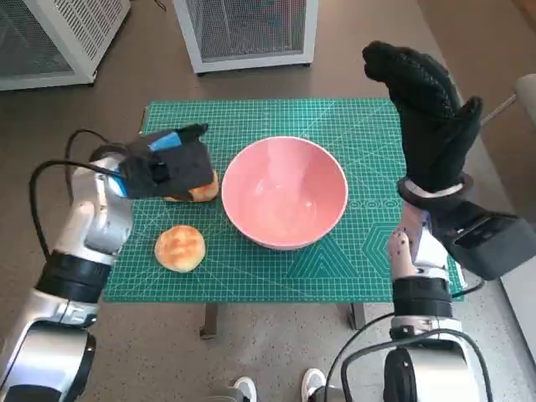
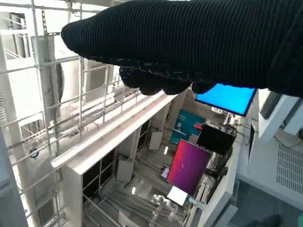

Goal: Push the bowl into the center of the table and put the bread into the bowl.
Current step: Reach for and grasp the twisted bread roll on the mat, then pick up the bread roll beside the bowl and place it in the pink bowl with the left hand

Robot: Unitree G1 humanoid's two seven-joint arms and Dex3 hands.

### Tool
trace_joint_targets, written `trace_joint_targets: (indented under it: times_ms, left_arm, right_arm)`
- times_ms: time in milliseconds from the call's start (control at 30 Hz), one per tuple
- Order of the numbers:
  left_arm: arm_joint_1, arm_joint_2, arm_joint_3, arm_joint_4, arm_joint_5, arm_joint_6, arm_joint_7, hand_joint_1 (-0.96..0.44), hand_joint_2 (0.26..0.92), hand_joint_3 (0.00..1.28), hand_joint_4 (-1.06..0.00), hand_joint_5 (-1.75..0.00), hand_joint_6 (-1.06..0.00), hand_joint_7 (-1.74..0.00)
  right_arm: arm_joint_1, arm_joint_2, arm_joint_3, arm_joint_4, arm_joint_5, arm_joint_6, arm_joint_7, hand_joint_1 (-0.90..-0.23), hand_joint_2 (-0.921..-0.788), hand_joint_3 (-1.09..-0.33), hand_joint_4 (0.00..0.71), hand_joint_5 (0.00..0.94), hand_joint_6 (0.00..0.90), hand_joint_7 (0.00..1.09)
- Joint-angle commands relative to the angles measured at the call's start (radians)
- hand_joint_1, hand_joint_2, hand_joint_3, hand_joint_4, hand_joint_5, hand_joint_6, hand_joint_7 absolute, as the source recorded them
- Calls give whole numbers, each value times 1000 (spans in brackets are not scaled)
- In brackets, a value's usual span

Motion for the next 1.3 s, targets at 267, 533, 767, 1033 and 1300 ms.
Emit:
trace_joint_targets:
  times_ms: [267, 533, 767, 1033, 1300]
  left_arm:
    - [-123, -100, -91, 358, 73, -72, 83, -82, 741, 15, -93, -13, -182, -29]
    - [-156, -129, -107, 503, 79, -125, 118, -64, 772, 22, -277, -38, -349, -63]
    - [-164, -133, -130, 594, 96, -187, 195, 204, 874, 45, -622, -907, -623, -57]
    - [-156, -117, -138, 616, 115, -247, 311, 31, 914, 72, -729, -1146, -596, -1053]
    - [-156, -79, -114, 565, 104, -295, 405, 3, 906, 52, -733, -1095, -670, -1153]
  right_arm:
    - [39, -8, 10, -30, 3, 22, -15, -519, -921, -616, 244, 10, 60, 511]
    - [51, -8, 13, -55, 18, 35, -7, -526, -921, -609, 245, 8, 60, 517]
    - [60, -7, 17, -74, 26, 43, -4, -523, -921, -604, 247, 8, 51, 516]
    - [70, -5, 24, -96, 37, 49, 1, -522, -921, -604, 249, 7, 43, 517]
    - [76, -2, 32, -107, 45, 52, 4, -519, -921, -604, 249, 6, 42, 520]
